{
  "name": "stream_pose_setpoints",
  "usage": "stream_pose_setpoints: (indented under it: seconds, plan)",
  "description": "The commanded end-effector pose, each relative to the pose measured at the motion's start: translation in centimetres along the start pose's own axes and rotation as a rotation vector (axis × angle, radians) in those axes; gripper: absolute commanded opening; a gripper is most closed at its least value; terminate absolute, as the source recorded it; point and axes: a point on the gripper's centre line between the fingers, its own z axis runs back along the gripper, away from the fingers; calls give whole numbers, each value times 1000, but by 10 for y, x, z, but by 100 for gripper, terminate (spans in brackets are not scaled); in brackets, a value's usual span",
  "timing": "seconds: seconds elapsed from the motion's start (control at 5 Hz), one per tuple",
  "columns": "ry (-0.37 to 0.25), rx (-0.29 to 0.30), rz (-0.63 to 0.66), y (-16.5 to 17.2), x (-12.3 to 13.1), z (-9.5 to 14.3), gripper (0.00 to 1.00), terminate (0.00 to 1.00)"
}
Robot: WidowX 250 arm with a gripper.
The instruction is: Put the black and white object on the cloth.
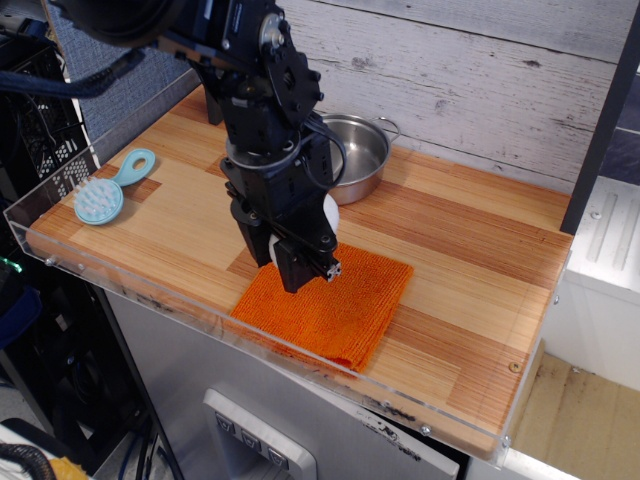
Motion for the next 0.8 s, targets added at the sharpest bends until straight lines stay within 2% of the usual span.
stream_pose_setpoints:
  seconds: [0.0,0.2,0.4,0.6]
  plan:
    - [-28,55,-32,0,5,10,100,0]
    - [-10,53,-41,4,7,16,100,0]
    - [-9,52,28,28,12,46,100,0]
    - [58,24,187,72,14,77,100,0]
